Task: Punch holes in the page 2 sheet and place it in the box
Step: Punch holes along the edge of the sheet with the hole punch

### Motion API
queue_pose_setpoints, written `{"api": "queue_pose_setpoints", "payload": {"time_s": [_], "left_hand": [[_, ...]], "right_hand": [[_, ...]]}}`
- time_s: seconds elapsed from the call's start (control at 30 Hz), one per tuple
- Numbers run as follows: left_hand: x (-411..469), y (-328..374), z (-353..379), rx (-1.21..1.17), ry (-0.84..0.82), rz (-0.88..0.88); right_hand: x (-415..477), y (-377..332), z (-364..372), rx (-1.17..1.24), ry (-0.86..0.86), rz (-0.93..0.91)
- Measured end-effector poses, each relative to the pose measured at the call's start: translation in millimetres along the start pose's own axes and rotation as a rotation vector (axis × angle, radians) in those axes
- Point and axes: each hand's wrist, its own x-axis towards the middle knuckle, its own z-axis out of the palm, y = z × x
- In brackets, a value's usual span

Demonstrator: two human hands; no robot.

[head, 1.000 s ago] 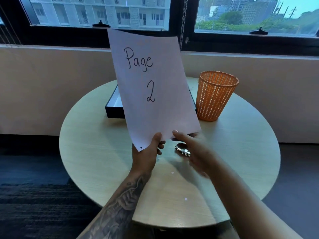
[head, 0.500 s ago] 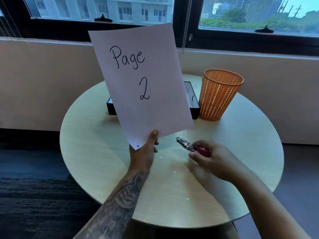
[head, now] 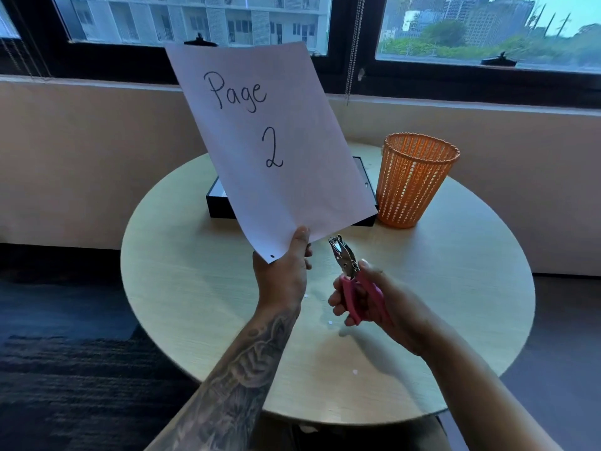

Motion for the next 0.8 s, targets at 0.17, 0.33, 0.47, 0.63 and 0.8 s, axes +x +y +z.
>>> {"api": "queue_pose_setpoints", "payload": {"time_s": [0.17, 0.33, 0.47, 0.63, 0.8], "left_hand": [[-4.1, 2.6, 1.3, 0.009, -0.008, 0.002], [-6.5, 3.4, 1.6, 0.005, -0.014, 0.000], [-7.6, 0.7, 1.9, 0.019, -0.017, -0.008], [-8.9, -1.7, 2.2, 0.017, -0.016, -0.017], [-8.8, -2.5, 2.2, 0.016, -0.022, -0.018]], "right_hand": [[0.6, 2.6, 3.1, -0.090, 0.047, -0.041], [-0.1, 2.1, 6.8, -0.149, 0.082, -0.061], [0.3, 2.9, 8.8, -0.163, 0.098, -0.073], [1.2, 1.6, 11.5, -0.143, 0.103, -0.042], [1.0, -1.6, 14.7, -0.155, 0.093, -0.015]]}}
